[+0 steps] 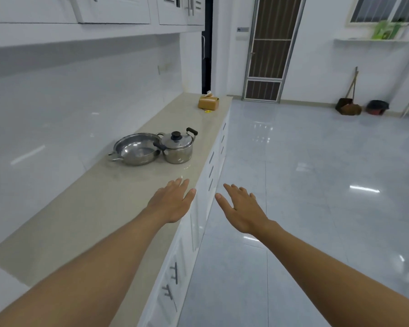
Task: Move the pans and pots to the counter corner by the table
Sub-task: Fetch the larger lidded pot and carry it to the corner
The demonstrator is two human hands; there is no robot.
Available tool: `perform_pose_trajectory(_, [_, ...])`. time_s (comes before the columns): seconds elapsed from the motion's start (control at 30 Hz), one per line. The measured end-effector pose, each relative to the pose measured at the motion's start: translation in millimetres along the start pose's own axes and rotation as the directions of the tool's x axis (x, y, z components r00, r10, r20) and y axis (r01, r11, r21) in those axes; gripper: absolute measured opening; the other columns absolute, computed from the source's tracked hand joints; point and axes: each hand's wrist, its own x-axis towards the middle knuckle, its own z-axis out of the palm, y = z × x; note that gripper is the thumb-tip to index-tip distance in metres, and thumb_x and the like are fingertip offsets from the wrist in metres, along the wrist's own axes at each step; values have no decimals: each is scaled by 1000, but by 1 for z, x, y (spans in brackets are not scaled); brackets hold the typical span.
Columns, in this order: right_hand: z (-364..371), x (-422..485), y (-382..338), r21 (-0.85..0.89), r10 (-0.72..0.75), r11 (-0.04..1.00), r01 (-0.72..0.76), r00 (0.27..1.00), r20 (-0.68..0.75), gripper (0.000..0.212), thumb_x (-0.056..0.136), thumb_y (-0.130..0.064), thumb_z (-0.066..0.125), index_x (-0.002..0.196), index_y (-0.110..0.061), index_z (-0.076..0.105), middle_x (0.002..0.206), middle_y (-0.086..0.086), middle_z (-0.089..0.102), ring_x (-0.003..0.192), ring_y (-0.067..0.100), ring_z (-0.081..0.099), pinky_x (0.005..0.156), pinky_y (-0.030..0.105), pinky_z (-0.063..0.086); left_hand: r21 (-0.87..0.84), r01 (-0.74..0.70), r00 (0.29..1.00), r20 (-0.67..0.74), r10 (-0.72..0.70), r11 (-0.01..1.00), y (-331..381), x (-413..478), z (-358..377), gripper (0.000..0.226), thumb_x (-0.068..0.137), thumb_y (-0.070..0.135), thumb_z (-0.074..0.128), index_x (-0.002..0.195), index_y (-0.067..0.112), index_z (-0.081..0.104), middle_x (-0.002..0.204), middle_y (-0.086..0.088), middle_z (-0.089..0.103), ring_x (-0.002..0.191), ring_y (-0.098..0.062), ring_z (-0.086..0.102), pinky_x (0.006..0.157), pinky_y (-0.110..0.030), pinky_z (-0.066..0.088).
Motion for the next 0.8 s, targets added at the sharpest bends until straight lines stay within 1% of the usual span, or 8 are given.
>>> perform_pose_trajectory(0.13, [-14, 62, 13, 5, 25, 1000, -25, 1000, -9, 78, 96, -72, 16, 160, -27, 19, 168, 3, 16, 155, 26, 7, 125, 51, 2, 11, -30, 1000, 5, 30, 999, -2, 73, -14, 63, 103, 53, 18, 158, 23, 18, 166, 0, 14, 151, -20, 13, 121, -44, 18])
perform_pose_trajectory(0.37, [-35, 157, 34, 39, 36, 999, -35, 999, -23, 79, 96, -72, 17, 160, -26, 19, 168, 4, 17, 155, 26, 7, 124, 50, 2, 18, -52, 999, 2, 52, 998, 1, 176, -26, 63, 102, 55, 17, 158, 26, 15, 166, 2, 11, 153, -17, 6, 120, -45, 14])
perform_pose_trajectory(0.47, [-39, 200, 47, 45, 13, 999, -12, 1000, -12, 79, 97, -72, 17, 160, -25, 19, 168, 4, 17, 155, 26, 8, 124, 50, 2, 3, -47, 998, -30, 47, 999, -2, 216, -26, 61, 103, 52, 19, 157, 25, 20, 165, 1, 18, 152, -18, 12, 120, -47, 18])
perform_pose_trajectory(0.57, [-45, 240, 62, 35, -20, 999, 19, 1000, 14, 78, 98, -70, 18, 161, -24, 18, 168, 4, 17, 155, 26, 7, 124, 50, 2, -24, -17, 999, -45, 16, 1000, -4, 248, -22, 57, 103, 50, 23, 151, 21, 28, 160, -2, 28, 147, -22, 24, 116, -49, 26])
perform_pose_trajectory(0.63, [-51, 285, 80, 35, -61, 998, 59, 996, 60, 78, 98, -69, 19, 161, -24, 18, 168, 4, 17, 155, 26, 7, 124, 50, 2, -35, 36, 997, -66, -38, 999, -2, 284, -18, 54, 103, 48, 24, 147, 19, 33, 156, -3, 34, 144, -23, 29, 114, -48, 28])
perform_pose_trajectory(0.67, [-51, 291, 81, 22, -69, 997, 68, 996, 55, 78, 98, -70, 19, 161, -24, 18, 168, 5, 17, 155, 26, 8, 124, 50, 2, -38, 41, 996, -75, -44, 998, -5, 286, -19, 52, 103, 47, 24, 145, 18, 36, 153, -4, 37, 142, -24, 31, 113, -47, 29])
perform_pose_trajectory(0.73, [-55, 315, 88, 39, -98, 995, 95, 993, 59, 77, 98, -70, 19, 160, -24, 19, 167, 5, 18, 155, 26, 8, 124, 49, 2, -51, 79, 991, -102, -84, 996, -7, 302, -18, 51, 104, 46, 24, 144, 17, 38, 153, -6, 38, 142, -26, 31, 112, -47, 27])
perform_pose_trajectory(0.8, [-59, 349, 99, 47, -122, 992, 118, 988, 96, 77, 98, -69, 20, 160, -24, 20, 167, 4, 18, 155, 25, 8, 124, 48, 2, -80, 147, 981, -114, -155, 986, -9, 326, -17, 55, 104, 48, 24, 150, 19, 31, 158, -6, 32, 146, -26, 25, 114, -47, 25])
